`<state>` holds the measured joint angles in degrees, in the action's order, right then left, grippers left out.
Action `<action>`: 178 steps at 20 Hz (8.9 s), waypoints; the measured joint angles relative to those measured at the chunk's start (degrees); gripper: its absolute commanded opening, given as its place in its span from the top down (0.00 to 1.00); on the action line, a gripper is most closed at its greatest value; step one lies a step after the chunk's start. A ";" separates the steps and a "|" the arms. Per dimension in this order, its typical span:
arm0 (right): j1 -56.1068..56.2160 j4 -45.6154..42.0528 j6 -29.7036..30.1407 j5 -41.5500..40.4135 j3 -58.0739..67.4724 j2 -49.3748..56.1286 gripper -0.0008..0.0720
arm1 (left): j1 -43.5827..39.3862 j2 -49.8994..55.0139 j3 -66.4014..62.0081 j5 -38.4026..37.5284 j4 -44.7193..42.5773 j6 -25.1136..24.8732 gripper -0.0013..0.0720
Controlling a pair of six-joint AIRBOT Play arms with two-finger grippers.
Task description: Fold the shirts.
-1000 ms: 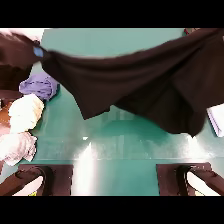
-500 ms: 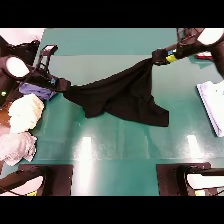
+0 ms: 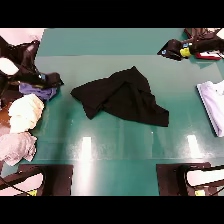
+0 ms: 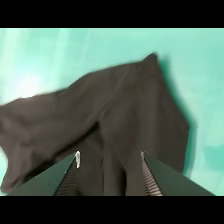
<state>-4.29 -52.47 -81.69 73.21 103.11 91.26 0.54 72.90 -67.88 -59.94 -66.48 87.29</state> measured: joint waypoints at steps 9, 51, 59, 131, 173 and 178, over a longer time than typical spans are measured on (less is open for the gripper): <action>-1.57 2.84 1.31 9.49 0.74 0.13 0.38 | -5.97 0.09 23.23 6.03 18.01 -8.61 0.40; -3.93 -4.52 2.19 21.16 -7.91 -5.25 0.39 | -13.64 -2.56 19.74 10.40 21.66 -13.88 0.95; -11.08 -12.55 4.02 10.99 -46.49 -22.56 0.39 | -13.64 -9.27 14.19 4.50 16.57 -13.68 0.95; -3.63 -26.80 -6.29 -17.59 -2.14 3.82 0.97 | -4.11 9.68 -10.45 32.17 -17.03 2.91 0.95; -7.58 -21.44 -1.92 13.60 -12.85 -9.09 0.49 | -0.11 -0.13 15.78 -6.78 -2.60 -8.07 0.32; -9.92 -16.26 -1.31 15.06 -12.85 -10.12 0.49 | -0.09 -3.80 25.38 -1.18 3.04 -8.17 0.32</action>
<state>-14.22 -68.73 -83.00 88.27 90.26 81.14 0.45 69.10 -42.50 -61.12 -63.44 79.11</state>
